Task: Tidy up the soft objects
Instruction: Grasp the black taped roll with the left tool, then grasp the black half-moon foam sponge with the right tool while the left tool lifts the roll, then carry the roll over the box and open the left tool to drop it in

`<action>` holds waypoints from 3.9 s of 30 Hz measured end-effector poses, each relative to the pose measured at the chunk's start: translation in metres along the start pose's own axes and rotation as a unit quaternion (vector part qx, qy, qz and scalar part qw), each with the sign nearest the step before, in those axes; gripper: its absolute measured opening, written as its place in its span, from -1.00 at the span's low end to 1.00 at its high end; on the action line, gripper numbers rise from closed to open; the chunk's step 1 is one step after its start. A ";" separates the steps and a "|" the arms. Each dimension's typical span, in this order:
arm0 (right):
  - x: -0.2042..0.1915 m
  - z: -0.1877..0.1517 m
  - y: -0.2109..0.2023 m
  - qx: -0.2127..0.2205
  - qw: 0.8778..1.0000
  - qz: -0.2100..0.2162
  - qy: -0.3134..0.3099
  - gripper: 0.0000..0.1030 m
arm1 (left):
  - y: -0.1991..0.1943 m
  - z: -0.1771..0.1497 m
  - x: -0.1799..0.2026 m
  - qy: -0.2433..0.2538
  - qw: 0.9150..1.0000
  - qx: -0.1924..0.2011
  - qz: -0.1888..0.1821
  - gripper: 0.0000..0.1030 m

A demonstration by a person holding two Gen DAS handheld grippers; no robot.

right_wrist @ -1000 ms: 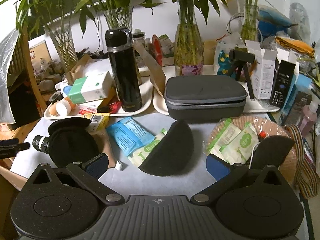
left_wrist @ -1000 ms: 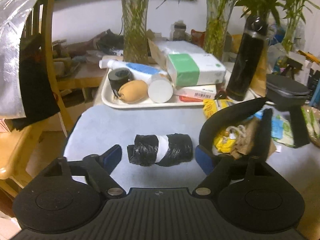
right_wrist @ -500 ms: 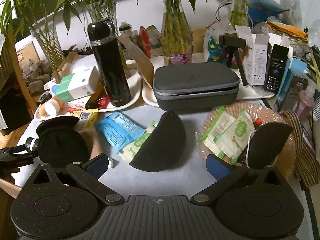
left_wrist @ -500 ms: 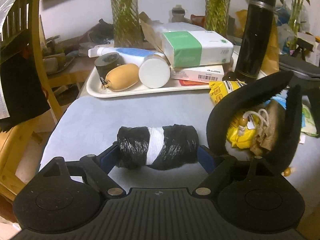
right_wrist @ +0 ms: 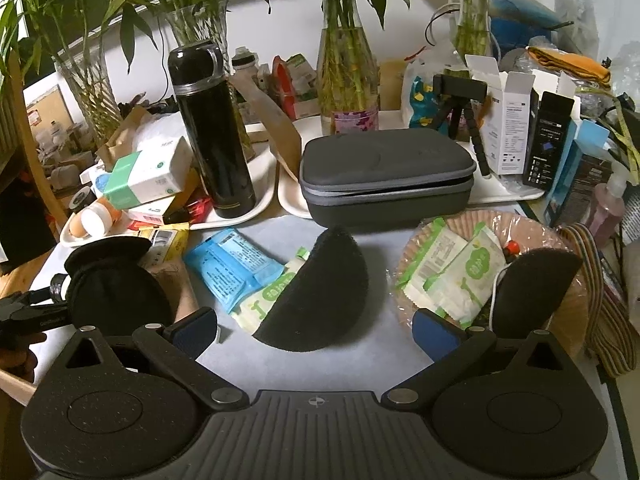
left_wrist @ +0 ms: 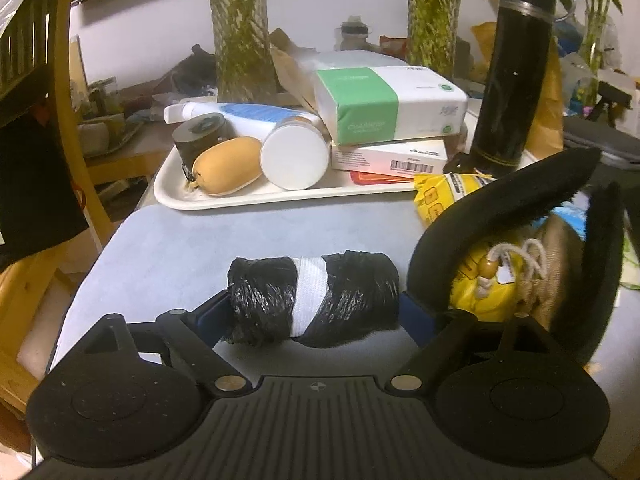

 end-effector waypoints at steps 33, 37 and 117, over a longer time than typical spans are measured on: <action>0.028 0.014 0.113 -0.092 0.985 0.029 0.141 0.70 | -0.030 0.012 -0.030 -0.051 0.997 0.055 -0.024 0.62; 0.041 0.010 0.121 -0.101 0.975 0.044 0.193 0.38 | -0.045 0.015 -0.032 -0.049 0.996 0.067 -0.028 0.62; -0.061 -0.058 -0.193 -0.023 0.978 0.186 -0.092 0.29 | -0.297 0.011 0.066 0.129 0.979 0.052 -0.152 0.88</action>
Point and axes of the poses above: each gripper's, at about its wrist camera, not at the fingertips, and y roughly the way its jaws point, x to its right, z to its top, the point moved 2 cm from there along y, roughly the way its jaws point, and after that the axes turned 12 degrees about y, right-handed, at the moved point
